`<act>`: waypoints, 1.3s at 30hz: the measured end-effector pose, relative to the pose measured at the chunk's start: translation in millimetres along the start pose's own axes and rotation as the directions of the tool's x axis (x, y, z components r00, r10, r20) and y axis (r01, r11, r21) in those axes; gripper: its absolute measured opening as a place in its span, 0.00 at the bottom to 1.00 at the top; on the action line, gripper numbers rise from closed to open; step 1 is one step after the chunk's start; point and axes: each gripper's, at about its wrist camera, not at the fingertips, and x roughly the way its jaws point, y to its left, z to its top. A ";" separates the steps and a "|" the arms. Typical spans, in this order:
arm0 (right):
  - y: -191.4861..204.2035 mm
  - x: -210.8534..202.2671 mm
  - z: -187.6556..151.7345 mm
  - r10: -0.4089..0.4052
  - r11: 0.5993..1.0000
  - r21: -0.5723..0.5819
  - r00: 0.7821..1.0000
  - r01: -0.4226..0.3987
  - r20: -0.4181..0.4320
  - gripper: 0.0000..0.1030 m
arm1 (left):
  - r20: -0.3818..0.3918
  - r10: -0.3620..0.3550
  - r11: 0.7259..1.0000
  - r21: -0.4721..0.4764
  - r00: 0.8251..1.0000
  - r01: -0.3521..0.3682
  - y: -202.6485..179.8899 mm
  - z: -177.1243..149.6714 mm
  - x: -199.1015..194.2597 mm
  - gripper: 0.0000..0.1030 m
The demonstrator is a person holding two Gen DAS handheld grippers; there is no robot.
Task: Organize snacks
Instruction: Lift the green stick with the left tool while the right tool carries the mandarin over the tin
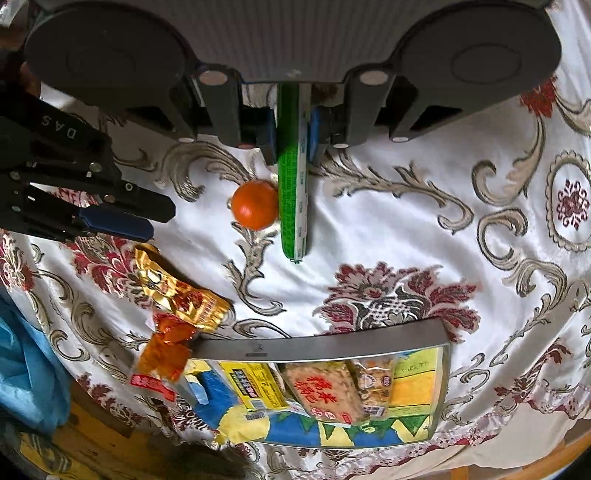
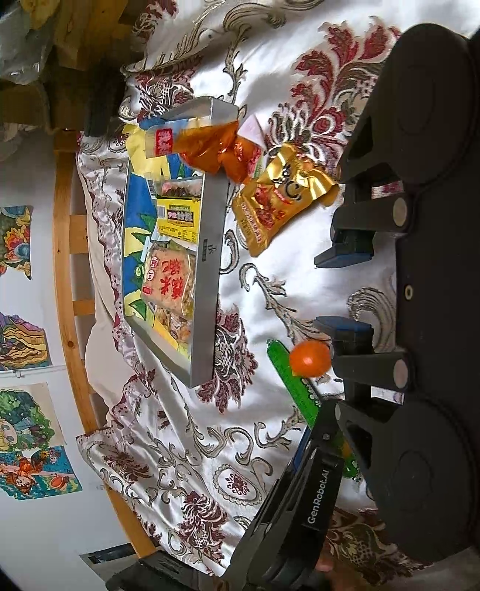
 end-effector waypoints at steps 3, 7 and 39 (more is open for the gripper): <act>5.7 2.0 -3.1 0.018 1.000 -0.021 1.000 -0.018 -0.011 0.31 | -0.005 0.010 1.000 -0.013 1.000 -0.010 -1.0 -5.8 -0.1 0.18; 15.6 14.6 -6.0 0.056 0.998 -0.037 0.998 -0.057 -0.036 0.33 | 0.000 0.026 0.998 -0.048 1.000 -0.026 5.3 -11.7 -3.5 0.18; 18.1 4.1 9.1 0.057 0.998 -0.036 0.998 -0.057 -0.006 0.31 | 0.051 -0.077 0.975 -0.207 0.996 0.086 12.5 -16.6 -32.8 0.18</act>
